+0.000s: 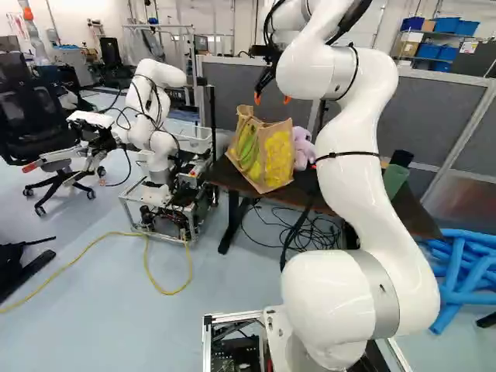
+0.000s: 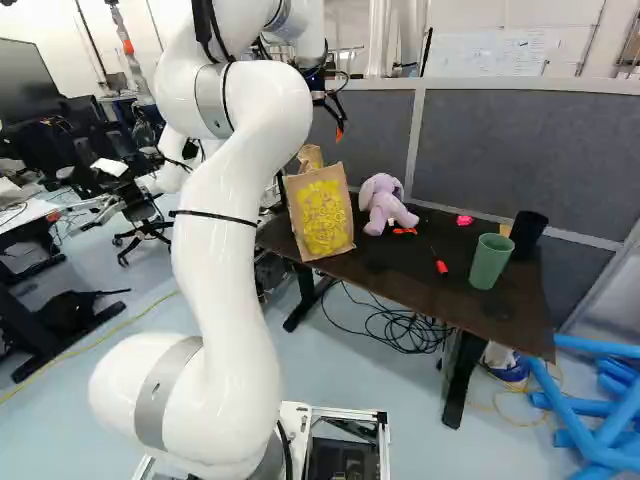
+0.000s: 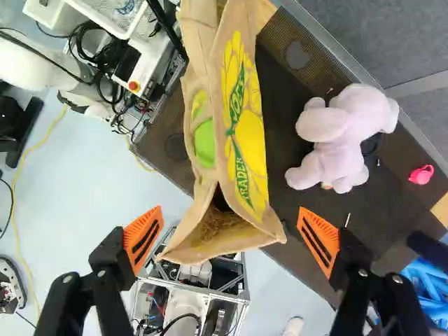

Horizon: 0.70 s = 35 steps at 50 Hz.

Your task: Pick up the bag on the ground and place it on the table

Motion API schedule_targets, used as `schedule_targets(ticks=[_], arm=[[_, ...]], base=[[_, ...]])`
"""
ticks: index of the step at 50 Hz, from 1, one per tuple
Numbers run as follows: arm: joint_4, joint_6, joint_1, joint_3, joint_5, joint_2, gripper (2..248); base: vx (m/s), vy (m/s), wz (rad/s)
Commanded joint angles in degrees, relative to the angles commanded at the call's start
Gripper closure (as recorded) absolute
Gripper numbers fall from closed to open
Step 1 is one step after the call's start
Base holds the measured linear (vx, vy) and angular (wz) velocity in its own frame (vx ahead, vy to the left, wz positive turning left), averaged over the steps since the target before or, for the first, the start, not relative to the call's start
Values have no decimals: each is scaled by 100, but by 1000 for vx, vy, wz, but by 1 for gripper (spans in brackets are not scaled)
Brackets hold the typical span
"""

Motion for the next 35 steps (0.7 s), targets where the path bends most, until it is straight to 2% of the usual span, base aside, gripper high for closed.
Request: schedule_targets(ticks=[35], arm=[[0, 0, 0, 0, 0, 0, 3]], base=[[-160, -4, 5]])
